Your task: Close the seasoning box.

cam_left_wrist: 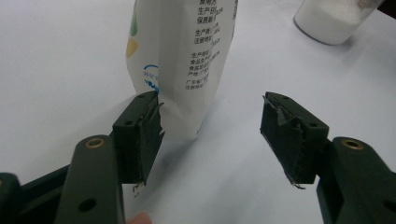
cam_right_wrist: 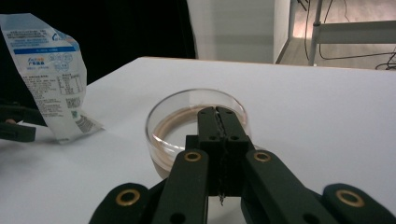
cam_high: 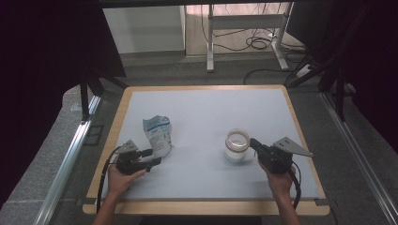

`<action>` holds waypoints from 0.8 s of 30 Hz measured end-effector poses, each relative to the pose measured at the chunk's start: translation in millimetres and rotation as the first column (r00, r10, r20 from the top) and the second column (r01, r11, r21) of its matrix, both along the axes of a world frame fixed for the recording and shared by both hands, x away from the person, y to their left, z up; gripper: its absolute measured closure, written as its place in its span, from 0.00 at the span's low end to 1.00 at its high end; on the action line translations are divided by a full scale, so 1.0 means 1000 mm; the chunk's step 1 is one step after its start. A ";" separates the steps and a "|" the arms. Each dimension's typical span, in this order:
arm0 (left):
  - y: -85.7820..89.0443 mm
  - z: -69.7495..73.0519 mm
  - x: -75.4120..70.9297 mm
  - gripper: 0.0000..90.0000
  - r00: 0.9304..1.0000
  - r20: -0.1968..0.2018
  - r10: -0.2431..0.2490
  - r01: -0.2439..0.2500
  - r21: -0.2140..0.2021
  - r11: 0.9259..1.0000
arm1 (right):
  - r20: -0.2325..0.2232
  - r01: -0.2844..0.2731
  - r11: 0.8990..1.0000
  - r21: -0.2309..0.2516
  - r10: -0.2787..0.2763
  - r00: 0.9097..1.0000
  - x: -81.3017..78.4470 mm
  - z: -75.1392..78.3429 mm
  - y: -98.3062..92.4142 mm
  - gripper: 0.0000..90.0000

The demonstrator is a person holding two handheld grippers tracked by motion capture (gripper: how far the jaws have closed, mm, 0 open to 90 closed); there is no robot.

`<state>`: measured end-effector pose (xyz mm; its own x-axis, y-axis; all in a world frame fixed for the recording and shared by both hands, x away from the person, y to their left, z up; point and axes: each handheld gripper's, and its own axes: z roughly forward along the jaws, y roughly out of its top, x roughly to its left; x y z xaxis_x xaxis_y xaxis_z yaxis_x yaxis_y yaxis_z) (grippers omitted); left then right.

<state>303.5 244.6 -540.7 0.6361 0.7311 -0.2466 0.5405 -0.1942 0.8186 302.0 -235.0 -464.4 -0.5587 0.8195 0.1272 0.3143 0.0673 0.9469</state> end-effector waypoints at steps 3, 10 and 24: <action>0.000 0.000 0.000 0.42 1.000 0.000 0.000 0.000 -0.001 1.000 | 0.001 0.008 1.000 0.008 -0.008 1.000 -0.001 0.000 -0.011 0.99; 0.000 0.000 -0.001 0.42 1.000 0.001 0.000 0.000 0.000 1.000 | -0.019 0.017 1.000 -0.017 -0.017 1.000 0.000 -0.005 -0.034 0.85; 0.001 -0.001 0.001 0.41 1.000 -0.004 0.007 -0.007 -0.003 1.000 | -0.129 0.055 0.990 -0.128 -0.072 0.989 0.010 -0.042 -0.065 0.55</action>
<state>304.6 245.2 -542.0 0.6300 0.7348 -0.2516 0.5451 -0.1876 0.8171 312.4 -299.6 -506.0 -0.4897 0.8670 0.0919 0.4442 0.1575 0.8820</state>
